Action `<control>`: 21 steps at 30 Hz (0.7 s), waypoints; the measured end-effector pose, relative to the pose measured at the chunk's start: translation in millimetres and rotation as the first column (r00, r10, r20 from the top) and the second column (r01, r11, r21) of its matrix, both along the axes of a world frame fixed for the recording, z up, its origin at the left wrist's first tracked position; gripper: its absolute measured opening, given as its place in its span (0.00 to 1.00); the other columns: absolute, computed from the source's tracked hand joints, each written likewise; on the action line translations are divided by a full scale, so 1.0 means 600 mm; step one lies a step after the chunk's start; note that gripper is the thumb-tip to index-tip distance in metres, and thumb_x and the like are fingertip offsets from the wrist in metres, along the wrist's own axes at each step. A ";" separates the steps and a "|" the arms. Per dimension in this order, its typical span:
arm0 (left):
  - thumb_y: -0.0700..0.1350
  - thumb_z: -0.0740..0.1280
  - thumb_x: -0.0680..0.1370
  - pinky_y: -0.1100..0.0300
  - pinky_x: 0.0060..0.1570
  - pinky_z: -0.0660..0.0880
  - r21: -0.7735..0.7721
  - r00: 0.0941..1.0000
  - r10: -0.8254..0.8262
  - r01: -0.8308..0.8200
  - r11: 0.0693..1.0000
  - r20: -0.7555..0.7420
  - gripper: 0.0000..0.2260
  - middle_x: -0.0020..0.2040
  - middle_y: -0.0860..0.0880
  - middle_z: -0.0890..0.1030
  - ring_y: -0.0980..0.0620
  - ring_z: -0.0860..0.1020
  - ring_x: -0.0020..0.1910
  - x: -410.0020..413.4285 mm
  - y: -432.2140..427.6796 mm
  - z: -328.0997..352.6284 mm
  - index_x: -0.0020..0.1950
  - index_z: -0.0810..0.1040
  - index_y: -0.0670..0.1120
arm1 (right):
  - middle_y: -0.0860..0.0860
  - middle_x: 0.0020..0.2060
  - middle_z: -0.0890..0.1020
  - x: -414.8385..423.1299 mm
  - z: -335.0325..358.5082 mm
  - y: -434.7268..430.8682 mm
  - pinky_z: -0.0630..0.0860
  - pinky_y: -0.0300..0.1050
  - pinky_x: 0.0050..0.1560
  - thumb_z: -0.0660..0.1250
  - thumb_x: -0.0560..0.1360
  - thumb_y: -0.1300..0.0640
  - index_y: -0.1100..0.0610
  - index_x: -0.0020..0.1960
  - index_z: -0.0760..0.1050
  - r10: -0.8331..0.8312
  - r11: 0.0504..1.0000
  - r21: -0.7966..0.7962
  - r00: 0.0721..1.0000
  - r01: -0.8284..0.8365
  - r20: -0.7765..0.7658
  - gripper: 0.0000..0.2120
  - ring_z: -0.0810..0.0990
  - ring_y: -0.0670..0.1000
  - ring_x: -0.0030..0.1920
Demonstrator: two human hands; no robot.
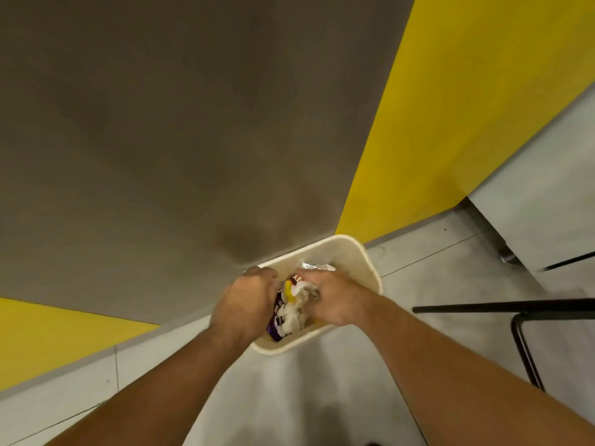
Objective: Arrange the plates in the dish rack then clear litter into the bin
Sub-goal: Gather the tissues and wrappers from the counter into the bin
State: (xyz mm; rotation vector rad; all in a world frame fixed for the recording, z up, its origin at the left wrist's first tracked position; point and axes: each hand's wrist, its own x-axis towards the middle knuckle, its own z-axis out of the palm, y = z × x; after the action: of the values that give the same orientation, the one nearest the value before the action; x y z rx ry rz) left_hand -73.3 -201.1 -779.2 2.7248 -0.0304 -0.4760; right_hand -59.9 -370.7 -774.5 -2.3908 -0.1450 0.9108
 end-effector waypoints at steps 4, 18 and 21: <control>0.52 0.60 0.80 0.55 0.56 0.74 -0.085 0.998 0.059 -0.058 0.995 0.007 0.14 0.58 0.50 0.79 0.48 0.77 0.56 -0.015 0.025 0.058 0.62 0.77 0.51 | 0.49 0.67 0.74 -0.002 0.039 0.003 0.69 0.43 0.65 0.68 0.76 0.58 0.47 0.71 0.69 -0.003 0.998 -0.059 0.995 0.009 0.097 0.25 0.73 0.53 0.64; 0.59 0.57 0.78 0.55 0.51 0.75 -0.175 0.978 -0.087 0.121 0.977 0.188 0.15 0.54 0.57 0.78 0.54 0.77 0.53 -0.063 -0.008 0.566 0.58 0.75 0.55 | 0.46 0.56 0.79 -0.054 0.537 -0.065 0.75 0.48 0.57 0.68 0.74 0.45 0.47 0.58 0.77 -0.112 0.994 0.035 0.960 0.107 0.257 0.13 0.76 0.50 0.57; 0.62 0.53 0.76 0.53 0.51 0.76 -0.152 0.940 -0.160 0.213 0.965 0.302 0.21 0.54 0.56 0.79 0.54 0.78 0.53 -0.059 -0.023 0.717 0.59 0.76 0.54 | 0.44 0.56 0.80 -0.043 0.668 -0.076 0.76 0.49 0.57 0.68 0.74 0.46 0.46 0.55 0.78 -0.134 0.991 0.024 0.954 0.133 0.267 0.11 0.77 0.49 0.56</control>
State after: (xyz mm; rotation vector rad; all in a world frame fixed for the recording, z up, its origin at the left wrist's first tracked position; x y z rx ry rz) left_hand -109.0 -214.6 -349.0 2.5953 -0.3947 -0.1141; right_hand -85.8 -416.0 -373.7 -2.4753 -0.0871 0.5210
